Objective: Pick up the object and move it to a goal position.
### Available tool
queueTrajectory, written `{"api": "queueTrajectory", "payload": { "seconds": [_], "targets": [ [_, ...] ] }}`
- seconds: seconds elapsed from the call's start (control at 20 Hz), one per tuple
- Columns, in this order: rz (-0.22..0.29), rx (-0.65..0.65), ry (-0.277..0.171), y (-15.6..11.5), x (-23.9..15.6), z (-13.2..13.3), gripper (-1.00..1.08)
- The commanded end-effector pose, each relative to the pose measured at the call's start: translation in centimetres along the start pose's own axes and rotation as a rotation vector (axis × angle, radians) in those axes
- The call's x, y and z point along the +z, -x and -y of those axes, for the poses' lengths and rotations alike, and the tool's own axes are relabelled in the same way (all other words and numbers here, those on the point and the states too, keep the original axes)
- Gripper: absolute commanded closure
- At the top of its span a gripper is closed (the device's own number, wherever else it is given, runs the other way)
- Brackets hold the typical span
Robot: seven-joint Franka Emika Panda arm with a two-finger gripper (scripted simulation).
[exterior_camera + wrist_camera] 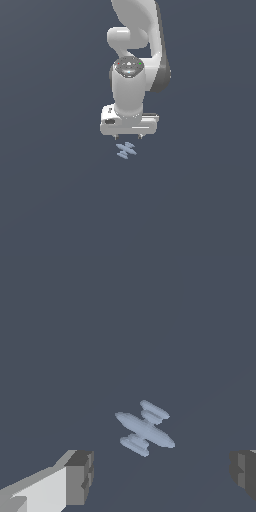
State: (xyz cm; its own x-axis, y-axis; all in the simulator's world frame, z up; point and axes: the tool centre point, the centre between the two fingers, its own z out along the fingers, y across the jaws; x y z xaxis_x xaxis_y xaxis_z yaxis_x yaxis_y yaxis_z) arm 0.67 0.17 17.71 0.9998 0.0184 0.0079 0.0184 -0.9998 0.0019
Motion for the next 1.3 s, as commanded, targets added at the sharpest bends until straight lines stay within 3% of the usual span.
{"api": "queueTrajectory", "payload": {
  "seconds": [0.0,0.45,0.8,1.25],
  "targets": [
    [0.000,0.000,0.000,0.0,0.0,0.0,-0.92],
    [-0.006,0.016,-0.033,-0.2,-0.7,0.2,-0.92],
    [-0.006,0.025,-0.034,-0.2,-0.6,0.3,-0.92],
    [0.000,0.131,-0.038,0.1,0.6,0.3,-0.92]
  ]
}}
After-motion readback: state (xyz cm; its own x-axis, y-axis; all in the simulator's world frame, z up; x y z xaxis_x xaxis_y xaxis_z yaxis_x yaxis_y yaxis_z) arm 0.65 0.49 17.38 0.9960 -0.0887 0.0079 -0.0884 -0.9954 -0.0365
